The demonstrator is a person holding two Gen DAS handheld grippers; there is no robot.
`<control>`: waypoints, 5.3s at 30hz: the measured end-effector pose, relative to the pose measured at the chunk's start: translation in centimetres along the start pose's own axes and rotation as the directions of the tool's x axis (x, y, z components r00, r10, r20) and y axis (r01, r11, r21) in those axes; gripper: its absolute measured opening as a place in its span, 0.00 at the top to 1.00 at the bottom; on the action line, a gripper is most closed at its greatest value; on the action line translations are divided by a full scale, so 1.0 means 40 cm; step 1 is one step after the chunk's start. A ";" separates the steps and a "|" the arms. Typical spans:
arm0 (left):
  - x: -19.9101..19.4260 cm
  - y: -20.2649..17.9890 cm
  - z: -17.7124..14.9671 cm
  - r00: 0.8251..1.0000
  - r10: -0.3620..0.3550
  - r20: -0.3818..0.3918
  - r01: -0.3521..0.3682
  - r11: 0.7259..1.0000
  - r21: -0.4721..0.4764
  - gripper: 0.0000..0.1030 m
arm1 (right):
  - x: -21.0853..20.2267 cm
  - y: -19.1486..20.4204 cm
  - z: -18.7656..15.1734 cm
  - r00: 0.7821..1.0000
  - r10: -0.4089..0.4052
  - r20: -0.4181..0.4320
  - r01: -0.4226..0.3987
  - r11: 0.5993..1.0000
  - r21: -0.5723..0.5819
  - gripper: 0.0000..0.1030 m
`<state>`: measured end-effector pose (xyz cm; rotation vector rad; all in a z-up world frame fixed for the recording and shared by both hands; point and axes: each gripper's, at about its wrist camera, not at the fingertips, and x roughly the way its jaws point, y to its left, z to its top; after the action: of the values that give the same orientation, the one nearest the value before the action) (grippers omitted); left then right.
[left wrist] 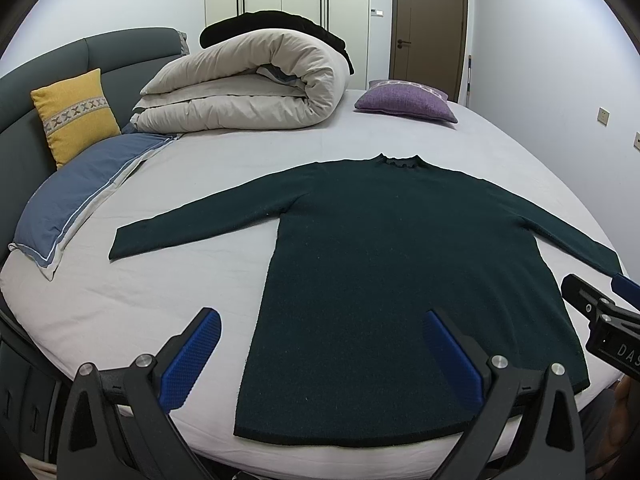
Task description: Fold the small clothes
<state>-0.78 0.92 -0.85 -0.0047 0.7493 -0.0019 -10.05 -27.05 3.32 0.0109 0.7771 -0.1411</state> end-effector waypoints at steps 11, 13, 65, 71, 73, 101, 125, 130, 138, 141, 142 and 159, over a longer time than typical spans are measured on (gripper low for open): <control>0.001 -0.001 0.001 1.000 0.000 -0.001 0.000 1.000 0.000 0.00 | 0.009 0.005 -0.010 1.000 0.001 -0.004 -0.001 1.000 0.000 0.00; 0.001 -0.001 0.000 1.000 0.000 -0.001 0.000 1.000 0.000 0.00 | 0.009 0.004 -0.009 1.000 0.002 -0.005 -0.002 1.000 0.000 0.00; 0.309 -0.140 0.099 0.976 -0.170 -0.132 0.171 0.985 -0.004 0.00 | 0.607 -1.221 -0.007 0.992 0.106 0.065 -0.103 0.402 0.910 0.91; 0.379 -0.106 0.146 0.946 -0.292 -0.143 0.287 0.956 -0.057 0.00 | 0.605 -1.124 0.207 0.999 0.034 0.024 -0.040 0.638 0.769 0.93; 0.394 -0.091 0.158 0.931 -0.336 -0.141 0.326 0.941 -0.088 0.00 | 0.607 -1.046 0.288 0.999 0.043 0.029 -0.051 0.723 0.689 0.94; 0.537 0.127 0.215 0.872 -0.487 -0.045 0.445 0.828 -0.341 0.01 | 0.730 -0.023 0.244 0.885 0.445 -0.136 -0.435 0.895 0.100 0.27; 0.788 -0.147 0.342 0.864 -0.405 -0.299 0.384 0.914 -0.130 0.88 | 0.762 -0.615 0.288 0.921 0.385 -0.050 -0.328 0.839 0.434 0.47; 0.772 -0.157 0.403 0.909 -0.371 -0.189 0.362 0.929 -0.082 0.91 | 0.883 -0.660 0.341 0.921 0.382 -0.078 -0.298 0.818 0.491 0.48; 0.762 -0.172 0.425 0.916 -0.400 -0.036 0.400 0.917 -0.003 0.91 | 1.026 -0.669 0.428 0.922 0.368 -0.119 -0.275 0.841 0.466 0.63; 0.797 -0.175 0.398 0.917 -0.397 -0.036 0.396 0.918 -0.025 0.91 | 1.068 -0.656 0.460 0.934 0.322 -0.156 -0.232 0.877 0.420 0.93; 0.796 -0.164 0.389 0.919 -0.394 -0.036 0.393 0.919 -0.033 0.91 | 1.077 -0.655 0.468 0.935 0.315 -0.162 -0.226 0.883 0.411 0.93; 0.879 -0.093 0.368 0.929 -0.361 -0.077 0.346 0.925 -0.159 0.90 | 1.150 -0.698 0.478 0.928 0.359 -0.096 -0.266 0.823 0.502 0.90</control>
<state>35.00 -2.86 -13.99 -0.2795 0.8449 -0.2967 32.01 -61.56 -14.05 0.6367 0.9012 -0.0142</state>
